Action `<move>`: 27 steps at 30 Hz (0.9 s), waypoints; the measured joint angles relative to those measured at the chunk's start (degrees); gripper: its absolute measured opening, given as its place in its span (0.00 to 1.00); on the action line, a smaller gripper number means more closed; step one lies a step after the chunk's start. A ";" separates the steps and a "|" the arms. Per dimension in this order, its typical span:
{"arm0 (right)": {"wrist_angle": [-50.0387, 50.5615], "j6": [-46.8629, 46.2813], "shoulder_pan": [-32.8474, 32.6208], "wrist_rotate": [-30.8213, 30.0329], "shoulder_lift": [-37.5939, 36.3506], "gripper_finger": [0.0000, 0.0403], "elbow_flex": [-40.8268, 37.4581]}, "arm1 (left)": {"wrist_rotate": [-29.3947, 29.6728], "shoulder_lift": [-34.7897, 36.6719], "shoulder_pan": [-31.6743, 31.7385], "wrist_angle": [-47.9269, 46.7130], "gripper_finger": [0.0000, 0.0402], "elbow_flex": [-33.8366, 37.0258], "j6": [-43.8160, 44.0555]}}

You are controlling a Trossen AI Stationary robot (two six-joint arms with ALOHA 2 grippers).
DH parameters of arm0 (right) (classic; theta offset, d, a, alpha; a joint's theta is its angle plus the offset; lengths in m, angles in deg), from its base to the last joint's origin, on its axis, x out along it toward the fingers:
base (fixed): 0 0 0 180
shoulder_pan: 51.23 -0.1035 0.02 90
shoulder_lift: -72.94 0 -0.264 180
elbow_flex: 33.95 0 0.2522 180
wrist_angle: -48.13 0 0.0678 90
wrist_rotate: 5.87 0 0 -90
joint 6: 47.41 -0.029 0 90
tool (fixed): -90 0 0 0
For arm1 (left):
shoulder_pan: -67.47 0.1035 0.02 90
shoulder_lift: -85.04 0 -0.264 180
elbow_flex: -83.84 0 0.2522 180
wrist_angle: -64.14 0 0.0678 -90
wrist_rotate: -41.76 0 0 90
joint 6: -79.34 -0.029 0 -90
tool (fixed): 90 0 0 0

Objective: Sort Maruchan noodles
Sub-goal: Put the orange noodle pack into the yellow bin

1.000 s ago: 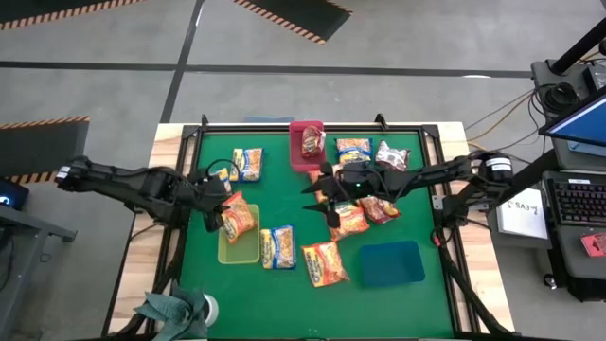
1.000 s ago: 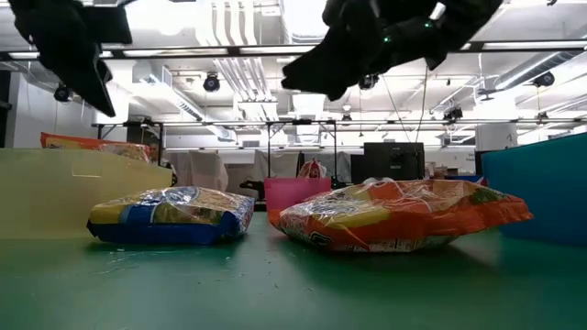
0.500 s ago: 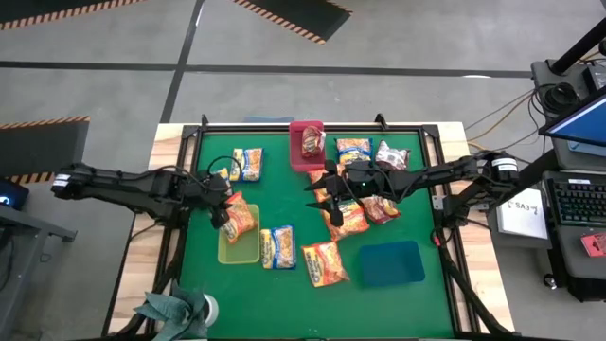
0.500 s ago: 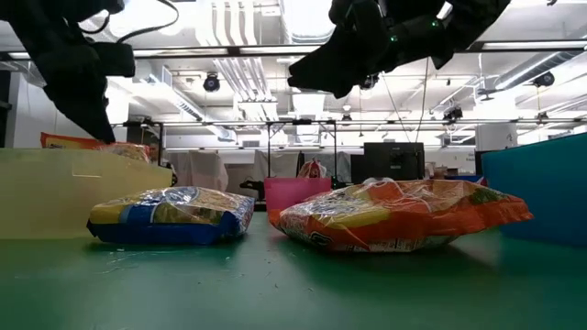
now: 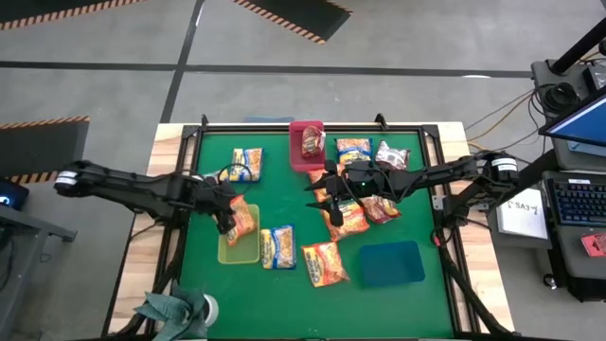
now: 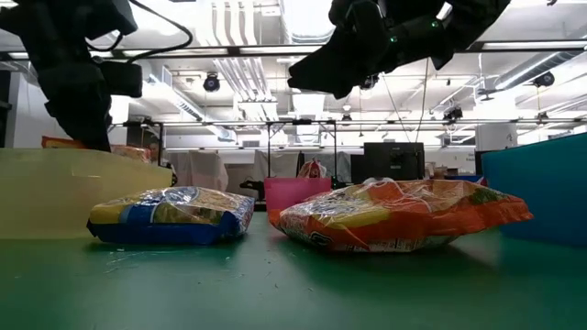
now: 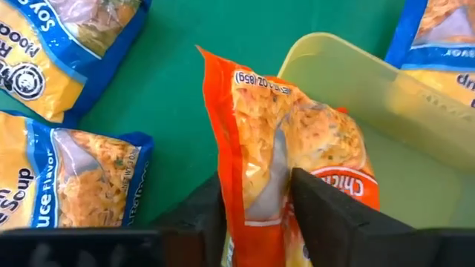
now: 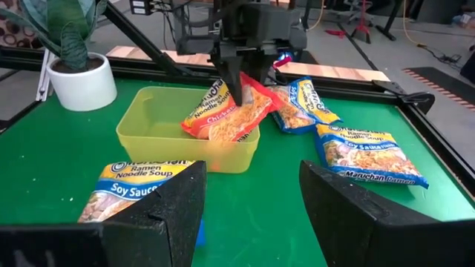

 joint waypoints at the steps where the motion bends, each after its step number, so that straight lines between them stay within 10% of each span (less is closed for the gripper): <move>1: 0.00 0.00 0.00 0.00 0.00 0.51 0.00 | -0.05 -0.42 0.00 0.07 0.24 -0.18 -0.39; 6: 0.00 0.00 0.00 -0.01 0.02 0.51 0.00 | -0.10 -2.03 -0.01 0.11 0.03 -1.95 -3.57; 27: 0.02 0.02 0.00 0.00 0.07 0.51 0.00 | 1.18 -8.50 -1.74 5.79 0.00 -7.65 -36.79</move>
